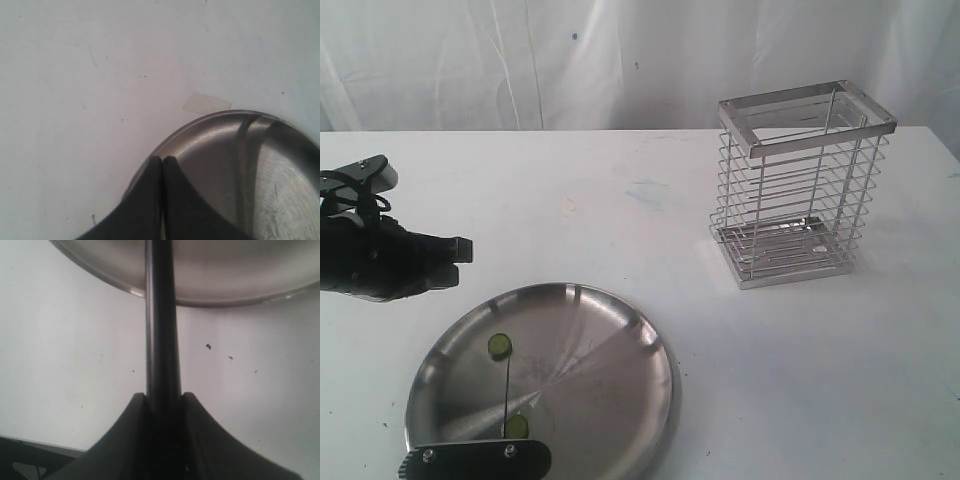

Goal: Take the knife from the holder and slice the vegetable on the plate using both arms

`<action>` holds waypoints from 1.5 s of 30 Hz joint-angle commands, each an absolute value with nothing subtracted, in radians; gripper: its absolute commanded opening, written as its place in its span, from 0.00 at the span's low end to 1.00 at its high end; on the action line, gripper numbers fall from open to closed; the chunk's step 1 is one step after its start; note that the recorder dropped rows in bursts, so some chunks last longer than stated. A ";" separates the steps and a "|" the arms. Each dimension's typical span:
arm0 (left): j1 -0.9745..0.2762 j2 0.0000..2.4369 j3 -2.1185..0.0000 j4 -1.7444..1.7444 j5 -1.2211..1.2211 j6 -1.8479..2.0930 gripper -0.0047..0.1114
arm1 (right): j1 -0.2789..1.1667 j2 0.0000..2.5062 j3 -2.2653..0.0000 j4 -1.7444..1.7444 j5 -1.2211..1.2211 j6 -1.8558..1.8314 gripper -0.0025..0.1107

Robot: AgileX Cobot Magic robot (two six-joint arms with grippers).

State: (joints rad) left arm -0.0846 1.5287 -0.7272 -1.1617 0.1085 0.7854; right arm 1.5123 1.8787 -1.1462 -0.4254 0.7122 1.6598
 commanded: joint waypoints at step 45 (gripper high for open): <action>-0.136 1.524 -0.533 -1.396 0.495 1.051 0.04 | 1.514 1.877 -1.147 -0.449 0.709 1.660 0.02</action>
